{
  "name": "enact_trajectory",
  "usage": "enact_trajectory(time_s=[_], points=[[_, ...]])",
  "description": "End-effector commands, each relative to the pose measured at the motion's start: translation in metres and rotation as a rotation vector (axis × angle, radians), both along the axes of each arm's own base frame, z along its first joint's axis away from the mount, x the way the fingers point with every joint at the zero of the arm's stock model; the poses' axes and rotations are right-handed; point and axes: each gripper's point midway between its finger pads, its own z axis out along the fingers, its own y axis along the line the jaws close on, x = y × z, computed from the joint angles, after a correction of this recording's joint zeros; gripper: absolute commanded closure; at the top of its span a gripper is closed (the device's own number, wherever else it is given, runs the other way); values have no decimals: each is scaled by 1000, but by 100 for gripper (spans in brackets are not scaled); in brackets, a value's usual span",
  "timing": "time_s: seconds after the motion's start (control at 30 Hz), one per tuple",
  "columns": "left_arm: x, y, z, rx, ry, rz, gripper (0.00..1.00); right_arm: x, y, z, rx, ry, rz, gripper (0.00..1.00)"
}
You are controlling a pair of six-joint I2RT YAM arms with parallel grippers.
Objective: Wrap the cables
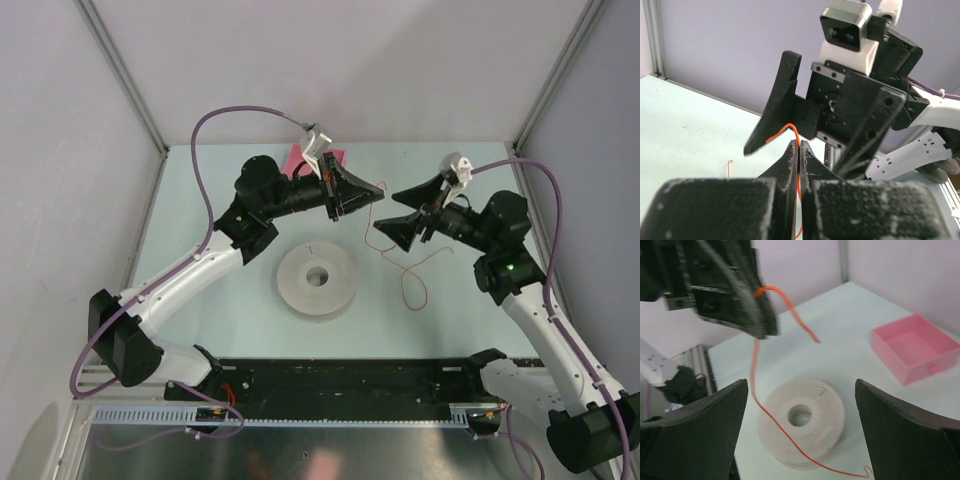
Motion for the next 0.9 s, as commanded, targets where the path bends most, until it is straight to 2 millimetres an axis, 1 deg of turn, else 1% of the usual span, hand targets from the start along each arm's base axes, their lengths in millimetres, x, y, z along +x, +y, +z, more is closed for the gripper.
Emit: enact_trajectory(time_s=[0.0, 0.07, 0.13, 0.2, 0.23, 0.27, 0.3, 0.33, 0.37, 0.4, 0.43, 0.5, 0.53, 0.57, 0.63, 0.73, 0.8, 0.87], points=[[-3, 4, 22, -56, -39, -9, 100, -18, 27, 30, 51, -83, 75, 8], [-4, 4, 23, -62, -28, -15, 100, -11, 34, 22, 33, -71, 45, 13], [-6, 4, 24, -66, -23, -21, 100, -3, 37, 20, 35, -65, 24, 19], [-6, 5, 23, -66, -22, -21, 100, 1, 38, 20, 45, -65, 10, 32], [-7, 5, 22, -65, -18, -21, 100, 2, 39, 22, 52, -71, 12, 39], [-7, 6, 21, -64, -15, -20, 100, 2, 40, 25, 60, -79, 17, 50], [-7, 6, 19, -62, -11, -20, 100, 1, 41, 27, 65, -90, 23, 63], [-7, 7, 18, -60, -5, -21, 100, 1, 41, 29, 66, -102, 28, 79], [-6, 9, 17, -59, 0, -17, 98, 1, 40, 30, 61, -116, 24, 89], [-6, 11, 15, -56, 6, -18, 92, 1, 38, 30, 40, -143, 16, 95], [-3, 16, 15, -54, 8, -11, 84, 0, 36, 28, 13, -168, 11, 97], [3, 28, 12, -33, 6, 4, 69, -2, 31, 22, -52, -215, 0, 99], [5, 35, 10, -15, -13, 10, 63, -4, 29, 18, -94, -238, 3, 100], [6, 41, 8, 10, -40, 20, 59, -6, 27, 13, -137, -254, 10, 100], [9, 52, 1, 80, -69, 48, 55, -11, 23, 1, -218, -261, 27, 100], [5, 61, -7, 164, -87, 40, 50, -17, 23, -13, -321, -288, 52, 100], [0, 65, -9, 185, -105, 30, 48, -21, 25, -21, -379, -311, 65, 100], [-7, 66, -6, 183, -110, 16, 46, -24, 28, -27, -413, -324, 77, 100]])
